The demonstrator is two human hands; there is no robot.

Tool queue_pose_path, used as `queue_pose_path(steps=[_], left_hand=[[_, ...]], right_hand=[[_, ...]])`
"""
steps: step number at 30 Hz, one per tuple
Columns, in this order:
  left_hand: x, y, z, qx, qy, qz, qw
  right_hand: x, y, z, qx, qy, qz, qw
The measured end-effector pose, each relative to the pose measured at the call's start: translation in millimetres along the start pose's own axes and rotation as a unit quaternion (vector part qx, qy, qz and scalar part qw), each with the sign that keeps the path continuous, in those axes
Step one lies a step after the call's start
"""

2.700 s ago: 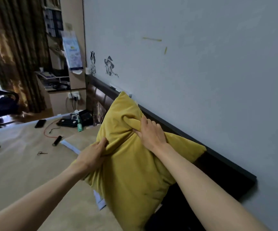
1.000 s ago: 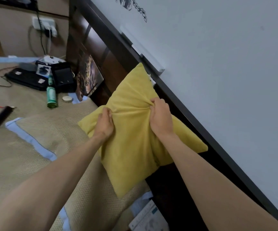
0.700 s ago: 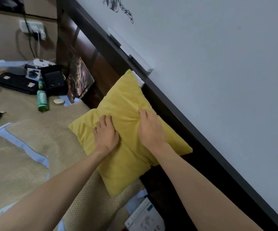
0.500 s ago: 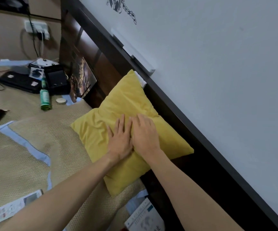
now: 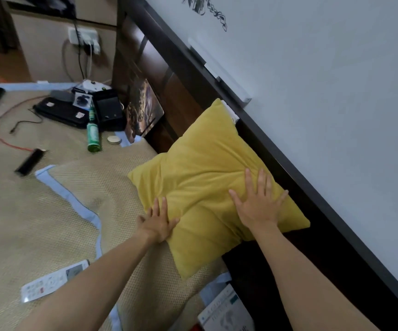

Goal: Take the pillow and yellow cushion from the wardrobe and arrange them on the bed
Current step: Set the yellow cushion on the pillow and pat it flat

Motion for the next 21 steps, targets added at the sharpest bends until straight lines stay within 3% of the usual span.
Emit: queue_pose_path(steps=[4,7,9,11,12,18,21], left_hand=[[-6,9,-13,-0.003,-0.059,-0.037,0.998],[21,20,0,-0.065,-0.046,0.062,0.995],[32,26,17,-0.125,-0.033,0.118,0.985],[19,31,40,-0.189,-0.055,0.125,0.972],[7,31,48,-0.205,-0.071,0.115,0.969],[-25,7,38,-0.136,-0.101,0.079,0.982],[-32,12,13,-0.088,-0.054,0.099,0.99]], right_hand=[[-12,-4,-5,0.002,0.036,-0.052,0.998],[25,0,-31,0.04,0.01,0.078,0.996],[34,12,-65,0.166,0.022,0.135,0.977],[3,32,-95,0.313,0.108,0.102,0.938],[-17,38,-98,0.346,0.15,0.072,0.924],[-53,16,-62,0.277,0.22,0.033,0.935],[-42,30,-78,0.257,0.144,0.036,0.955]])
Point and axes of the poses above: each hand's wrist, its own y-axis away from the middle knuckle, its own x-axis out of the back of the hand, z = x × y, the point moved 9 cm from there along -y, towards the middle knuckle, and after that the axes turned 12 degrees about y, right-handed, at the moved point
